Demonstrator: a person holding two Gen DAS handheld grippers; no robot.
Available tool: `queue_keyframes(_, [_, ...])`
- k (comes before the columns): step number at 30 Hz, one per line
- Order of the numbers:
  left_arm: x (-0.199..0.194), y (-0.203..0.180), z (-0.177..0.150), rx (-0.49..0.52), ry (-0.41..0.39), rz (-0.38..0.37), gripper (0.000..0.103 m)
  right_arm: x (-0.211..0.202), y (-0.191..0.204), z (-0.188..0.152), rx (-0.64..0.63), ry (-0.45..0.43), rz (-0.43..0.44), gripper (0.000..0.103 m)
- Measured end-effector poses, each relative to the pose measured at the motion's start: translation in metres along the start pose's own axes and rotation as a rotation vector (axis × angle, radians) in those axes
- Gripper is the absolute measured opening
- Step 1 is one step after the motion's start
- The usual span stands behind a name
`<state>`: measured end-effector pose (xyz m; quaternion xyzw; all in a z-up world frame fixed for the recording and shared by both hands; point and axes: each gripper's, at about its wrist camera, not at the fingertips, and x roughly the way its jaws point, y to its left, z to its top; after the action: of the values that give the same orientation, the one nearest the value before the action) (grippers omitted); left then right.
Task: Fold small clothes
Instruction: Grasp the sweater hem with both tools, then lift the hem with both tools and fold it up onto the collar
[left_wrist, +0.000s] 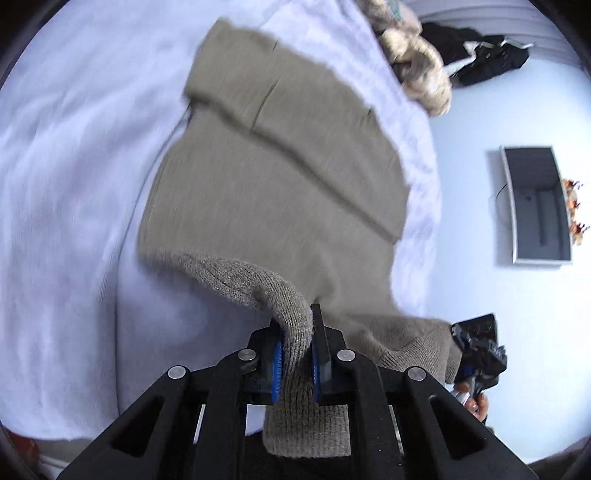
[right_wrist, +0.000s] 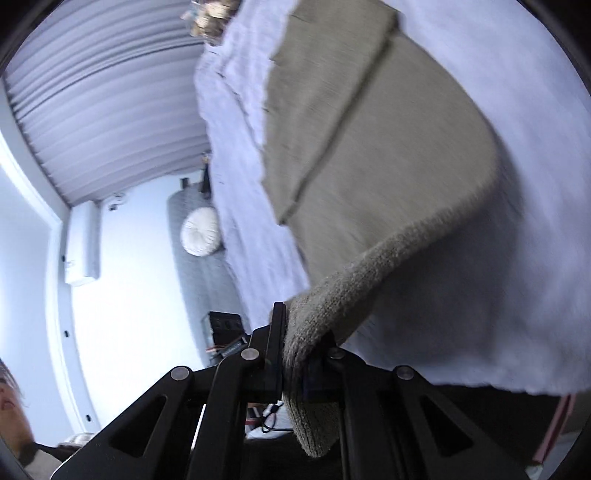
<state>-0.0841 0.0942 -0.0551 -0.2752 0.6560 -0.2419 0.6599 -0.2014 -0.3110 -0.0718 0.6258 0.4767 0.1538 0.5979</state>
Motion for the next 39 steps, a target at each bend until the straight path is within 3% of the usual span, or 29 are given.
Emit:
queue_keyframes(6, [-0.017, -0.04, 0.076, 0.072, -0.153, -0.005, 0.013, 0.007, 0.054, 0.067, -0.09, -0.037, 0.097, 0.007])
queue_keyframes(10, [0.005, -0.054, 0.13, 0.085, -0.206, 0.047, 0.013, 0.014, 0.072, 0.125, -0.108, -0.057, 0.106, 0.007])
queue_keyframes(16, [0.063, -0.03, 0.19, 0.065, -0.172, 0.164, 0.013, 0.049, 0.049, 0.202, -0.031, -0.094, 0.003, 0.007])
queue_keyframes(20, [0.093, -0.007, 0.204, 0.075, -0.108, 0.25, 0.014, 0.064, 0.014, 0.232, 0.066, -0.143, -0.059, 0.007])
queue_keyframes(22, [0.097, 0.0, 0.209, 0.061, -0.081, 0.276, 0.032, 0.067, 0.003, 0.236, 0.118, -0.178, -0.047, 0.011])
queue_keyframes(23, [0.094, 0.001, 0.21, 0.056, -0.089, 0.286, 0.051, 0.066, 0.001, 0.238, 0.132, -0.183, -0.049, 0.012])
queue_keyframes(24, [0.09, 0.002, 0.21, 0.059, -0.105, 0.283, 0.067, 0.064, -0.001, 0.238, 0.139, -0.181, -0.05, 0.012])
queue_keyframes(25, [0.082, 0.001, 0.209, 0.067, -0.123, 0.266, 0.07, 0.063, -0.001, 0.236, 0.14, -0.18, -0.048, 0.012])
queue_keyframes(26, [0.075, 0.0, 0.208, 0.071, -0.125, 0.247, 0.07, 0.063, 0.0, 0.234, 0.14, -0.183, -0.045, 0.015])
queue_keyframes(30, [0.069, 0.009, 0.202, 0.041, -0.051, 0.129, 0.07, 0.058, 0.004, 0.225, 0.148, -0.196, -0.021, 0.043])
queue_keyframes(35, [0.119, 0.015, 0.188, 0.044, 0.179, 0.034, 0.07, 0.068, 0.012, 0.224, 0.154, -0.167, 0.018, 0.044])
queue_keyframes(39, [0.142, 0.003, 0.196, 0.044, 0.186, 0.004, 0.07, 0.08, 0.012, 0.232, 0.158, -0.131, 0.027, 0.046])
